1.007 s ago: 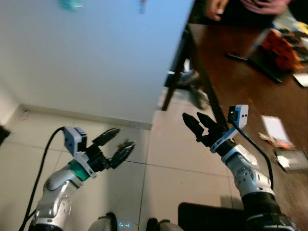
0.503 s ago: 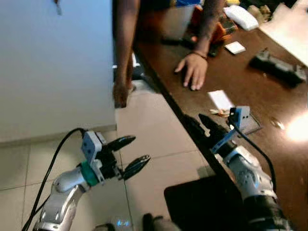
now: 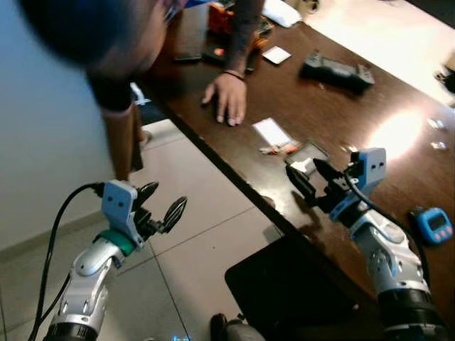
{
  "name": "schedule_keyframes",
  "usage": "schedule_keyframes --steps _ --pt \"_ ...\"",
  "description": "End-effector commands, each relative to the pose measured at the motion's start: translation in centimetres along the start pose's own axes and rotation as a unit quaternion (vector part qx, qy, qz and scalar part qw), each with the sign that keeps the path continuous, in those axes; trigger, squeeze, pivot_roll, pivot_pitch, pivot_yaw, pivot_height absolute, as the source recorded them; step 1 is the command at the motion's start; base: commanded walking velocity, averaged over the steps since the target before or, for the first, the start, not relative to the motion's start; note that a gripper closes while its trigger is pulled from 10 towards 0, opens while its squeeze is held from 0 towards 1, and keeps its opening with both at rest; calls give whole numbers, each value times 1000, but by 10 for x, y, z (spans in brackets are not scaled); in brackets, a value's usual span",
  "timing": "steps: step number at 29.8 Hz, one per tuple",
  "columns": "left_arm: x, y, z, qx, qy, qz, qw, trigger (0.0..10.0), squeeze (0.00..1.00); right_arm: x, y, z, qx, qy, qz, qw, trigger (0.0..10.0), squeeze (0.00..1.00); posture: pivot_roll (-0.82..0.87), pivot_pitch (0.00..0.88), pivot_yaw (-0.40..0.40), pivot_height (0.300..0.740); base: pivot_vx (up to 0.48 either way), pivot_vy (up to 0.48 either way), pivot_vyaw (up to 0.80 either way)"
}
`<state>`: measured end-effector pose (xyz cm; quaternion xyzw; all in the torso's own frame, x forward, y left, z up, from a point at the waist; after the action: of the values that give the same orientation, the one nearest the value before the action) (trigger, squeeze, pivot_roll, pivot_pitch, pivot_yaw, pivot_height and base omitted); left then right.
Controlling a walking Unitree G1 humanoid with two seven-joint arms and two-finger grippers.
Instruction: Hang keys on a hook
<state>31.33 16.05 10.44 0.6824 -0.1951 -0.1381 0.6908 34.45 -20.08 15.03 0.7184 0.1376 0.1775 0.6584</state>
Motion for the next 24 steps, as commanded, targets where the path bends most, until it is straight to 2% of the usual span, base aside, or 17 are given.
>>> schedule_keyframes --steps 1,3,5,6,7,10,12,13,14,17,18,19,20,21,22,24 --pt "-7 -20 -5 -8 33 -36 999 10000 0 0 7 -1 -56 5 -3 998 10000 0 86 104 -24 740 0 0 -769" --pt "-18 -45 -14 -32 85 -76 993 10000 0 5 8 -8 -110 19 -11 994 10000 0 84 104 -21 740 0 0 -347" --pt "-18 -45 -14 -32 85 -76 993 10000 0 5 8 -8 -110 19 -11 994 10000 0 84 104 -21 740 0 0 0" --pt "-25 -57 -18 -44 108 -95 989 10000 0 8 5 -11 -122 22 -14 992 10000 0 85 101 -16 740 0 0 0" --pt "-25 -57 -18 -44 108 -95 989 10000 0 8 5 -11 -122 22 -14 992 10000 0 85 101 -16 740 0 0 0" --pt "-58 -96 -31 -93 198 -165 962 10000 0 20 -2 -23 -136 30 -18 990 10000 0 84 106 -9 740 0 0 0" --pt "-58 -96 -31 -93 198 -165 962 10000 0 20 -2 -23 -136 30 -18 990 10000 0 84 106 -9 740 0 0 0" --pt "-70 -110 -30 -96 210 -195 953 10000 0 25 -2 -27 -139 34 -17 990 10000 0 87 102 -12 740 0 0 0" --pt "-70 -110 -30 -96 210 -195 953 10000 0 25 -2 -27 -139 34 -17 990 10000 0 87 102 -12 740 0 0 0" --pt "-105 -143 -15 -92 203 -285 932 10000 0 35 -4 -30 -159 31 -25 986 10000 0 95 97 -19 740 0 0 0" --pt "-105 -143 -15 -92 203 -285 932 10000 0 35 -4 -30 -159 31 -25 986 10000 0 95 97 -19 740 0 0 0" --pt "-113 -150 -9 -83 192 -309 928 10000 0 36 -5 -29 -169 26 -32 985 10000 0 102 95 -21 740 0 0 0" --pt "-113 -150 -9 -83 192 -309 928 10000 0 36 -5 -29 -169 26 -32 985 10000 0 102 95 -21 740 0 0 0" --pt "-123 -159 -2 -73 179 -336 922 10000 0 38 -8 -27 -191 17 -42 980 10000 0 107 100 -20 740 0 0 0" --pt "-123 -159 -2 -73 179 -336 922 10000 0 38 -8 -27 -191 17 -42 980 10000 0 107 100 -20 740 0 0 0" --pt "-142 -172 8 -68 168 -378 908 10000 0 43 -9 -25 -230 4 -52 972 10000 0 114 113 -17 740 0 0 0"
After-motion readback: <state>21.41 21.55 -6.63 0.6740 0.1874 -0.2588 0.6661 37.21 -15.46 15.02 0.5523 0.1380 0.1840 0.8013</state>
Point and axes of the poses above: a point about 5 cm out from each wrist's last joint towards the gripper, its own x axis pointing out of the wrist towards the gripper, its own y axis along the axis of the wrist's last joint, z = x × y, the point moved 2 cm from there along x, pointing out of the wrist towards the gripper
